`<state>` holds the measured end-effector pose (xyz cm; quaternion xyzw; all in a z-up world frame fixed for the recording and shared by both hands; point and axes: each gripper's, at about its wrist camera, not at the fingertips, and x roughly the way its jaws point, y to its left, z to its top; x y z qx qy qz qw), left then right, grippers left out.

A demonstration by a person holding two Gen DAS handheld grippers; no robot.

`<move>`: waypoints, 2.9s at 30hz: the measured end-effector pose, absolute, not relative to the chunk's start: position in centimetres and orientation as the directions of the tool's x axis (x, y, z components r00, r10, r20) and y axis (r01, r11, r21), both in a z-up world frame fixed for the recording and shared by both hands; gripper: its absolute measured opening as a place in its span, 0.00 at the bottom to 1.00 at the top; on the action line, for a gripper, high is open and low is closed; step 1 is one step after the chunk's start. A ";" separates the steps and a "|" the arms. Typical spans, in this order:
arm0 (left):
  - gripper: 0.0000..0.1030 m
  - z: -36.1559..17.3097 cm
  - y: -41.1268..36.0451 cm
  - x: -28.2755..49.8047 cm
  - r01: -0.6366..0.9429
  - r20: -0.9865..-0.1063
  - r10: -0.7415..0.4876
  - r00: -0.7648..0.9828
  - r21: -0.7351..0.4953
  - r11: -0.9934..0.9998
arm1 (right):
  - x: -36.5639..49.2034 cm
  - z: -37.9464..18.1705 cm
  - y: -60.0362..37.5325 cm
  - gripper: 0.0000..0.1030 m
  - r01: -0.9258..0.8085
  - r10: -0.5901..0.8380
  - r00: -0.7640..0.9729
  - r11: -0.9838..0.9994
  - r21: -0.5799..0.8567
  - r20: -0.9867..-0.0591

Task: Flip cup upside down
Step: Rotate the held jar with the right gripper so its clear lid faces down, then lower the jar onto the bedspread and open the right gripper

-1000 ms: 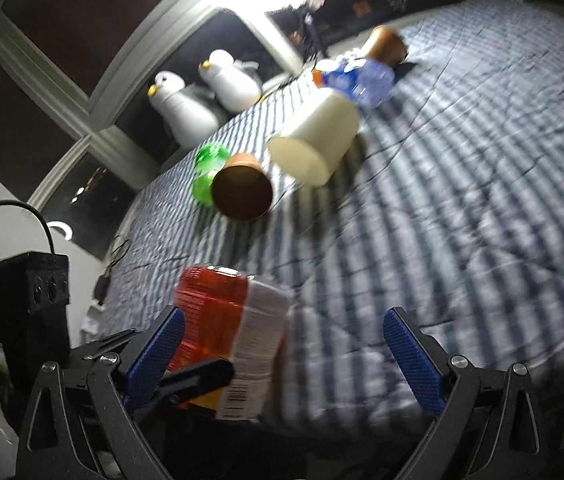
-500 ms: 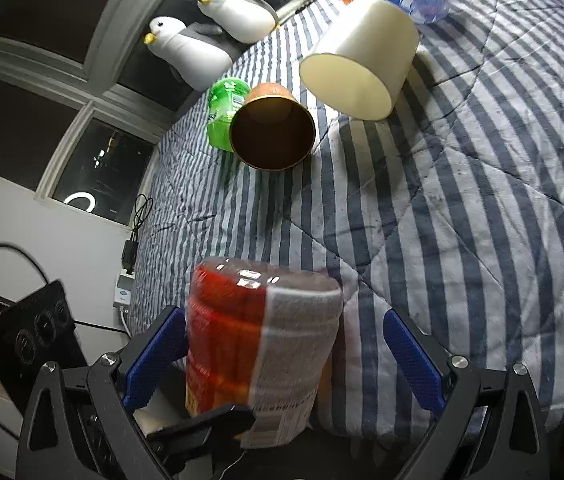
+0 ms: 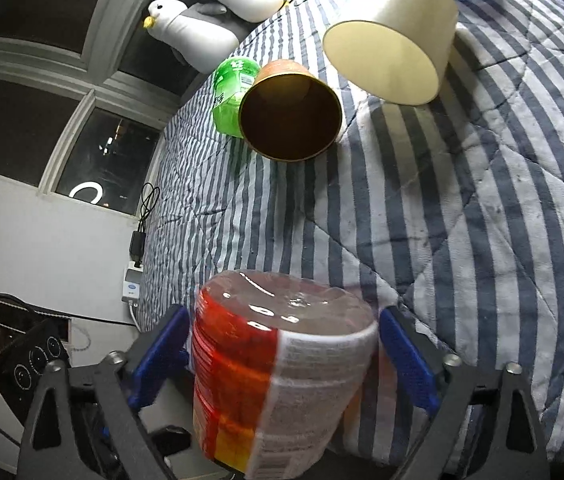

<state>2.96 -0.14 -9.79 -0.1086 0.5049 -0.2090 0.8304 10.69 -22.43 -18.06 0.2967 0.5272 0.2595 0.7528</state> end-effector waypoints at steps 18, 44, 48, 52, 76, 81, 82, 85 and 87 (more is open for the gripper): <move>0.86 -9.2 2.7 2.9 0.149 -0.752 -0.459 0.473 -0.445 0.883 | 8.8 -14.6 -23.5 0.85 -0.183 0.549 0.529 0.818 0.545 -0.647; 0.86 -7.1 1.3 2.7 0.174 -0.748 -0.333 0.574 -0.287 0.942 | 8.5 -12.5 -21.5 0.84 -0.150 0.139 0.867 0.989 0.015 -0.479; 0.86 -6.3 0.6 2.4 0.176 -0.732 -0.281 0.620 -0.219 0.960 | 8.5 -12.9 -21.4 0.84 -0.150 0.133 0.867 0.989 0.004 -0.480; 0.86 -5.6 0.3 2.4 0.173 -0.720 -0.260 0.643 -0.194 0.965 | 8.2 -13.0 -21.3 0.84 -0.150 0.129 0.870 0.989 -0.006 -0.475; 0.86 -6.1 -1.6 3.3 0.193 -0.713 -0.245 0.656 -0.156 0.969 | 6.0 -13.3 -22.3 0.85 -0.160 0.169 0.837 0.985 0.063 -0.521; 0.87 -5.9 -2.1 3.6 0.187 -0.684 -0.219 0.695 -0.121 0.975 | 5.3 -13.2 -22.5 0.85 -0.154 0.168 0.829 0.985 0.072 -0.534; 0.88 -5.8 -2.3 3.6 0.188 -0.675 -0.217 0.705 -0.117 0.975 | 5.2 -13.1 -22.5 0.85 -0.150 0.166 0.828 0.986 0.074 -0.535; 0.91 -5.2 -2.6 3.5 0.186 -0.639 -0.200 0.742 -0.091 0.978 | 4.9 -12.8 -22.9 0.86 -0.141 0.164 0.832 0.986 0.085 -0.531; 0.91 -4.9 -2.7 3.4 0.181 -0.622 -0.193 0.759 -0.083 0.980 | 4.6 -12.6 -23.2 0.88 -0.136 0.166 0.834 0.986 0.095 -0.526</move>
